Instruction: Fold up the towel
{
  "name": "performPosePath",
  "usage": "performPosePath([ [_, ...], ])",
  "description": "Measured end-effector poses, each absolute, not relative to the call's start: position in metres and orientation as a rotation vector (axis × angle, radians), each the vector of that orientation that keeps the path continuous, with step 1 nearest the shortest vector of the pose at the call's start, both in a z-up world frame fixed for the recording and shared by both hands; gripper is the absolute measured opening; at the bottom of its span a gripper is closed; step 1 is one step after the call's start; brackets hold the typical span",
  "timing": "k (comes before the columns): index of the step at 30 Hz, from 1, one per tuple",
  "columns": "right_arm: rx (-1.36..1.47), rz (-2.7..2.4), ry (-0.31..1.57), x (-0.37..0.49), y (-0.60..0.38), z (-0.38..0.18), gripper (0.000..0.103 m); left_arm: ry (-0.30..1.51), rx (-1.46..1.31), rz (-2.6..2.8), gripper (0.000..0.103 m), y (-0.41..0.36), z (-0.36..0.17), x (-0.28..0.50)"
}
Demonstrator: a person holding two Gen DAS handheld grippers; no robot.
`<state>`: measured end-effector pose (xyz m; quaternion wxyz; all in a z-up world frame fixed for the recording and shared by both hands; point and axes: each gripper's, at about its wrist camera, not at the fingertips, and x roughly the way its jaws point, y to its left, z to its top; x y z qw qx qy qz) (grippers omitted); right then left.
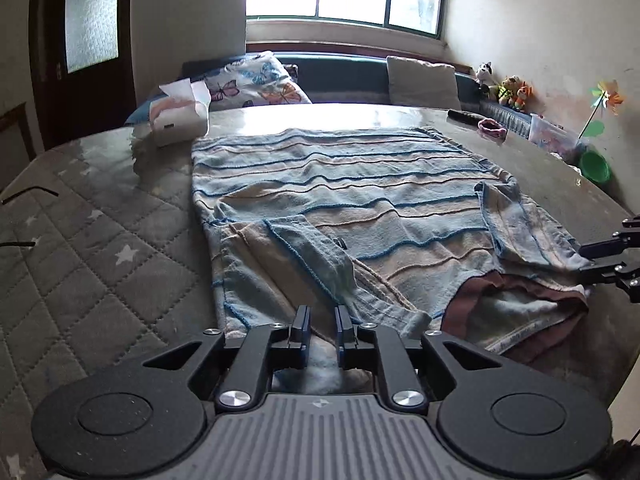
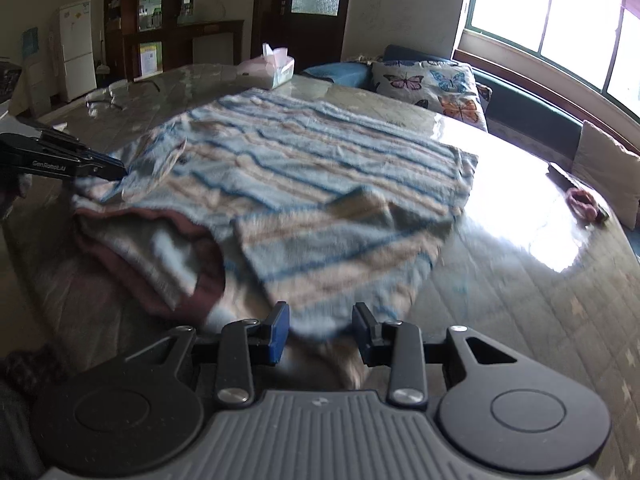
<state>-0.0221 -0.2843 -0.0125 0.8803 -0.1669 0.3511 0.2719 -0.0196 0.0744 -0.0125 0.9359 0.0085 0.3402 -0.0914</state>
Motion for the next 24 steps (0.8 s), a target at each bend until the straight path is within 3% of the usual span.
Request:
performPosePath([
  [14,-0.293,0.588,0.691,-0.019,-0.282,-0.006,0.032,0.706,0.035,-0.188,0.023,0.076,-0.011,-0.026],
  [22,-0.422,0.654,0.711,-0.034,-0.284,-0.004,0.034,0.709,0.163,-0.280,0.042,0.070,0.001,-0.056],
  [24,-0.487,0.679,0.706,-0.041,-0.282,-0.003,0.042,0.700,0.226,-0.301,0.052,0.067,0.002,-0.065],
])
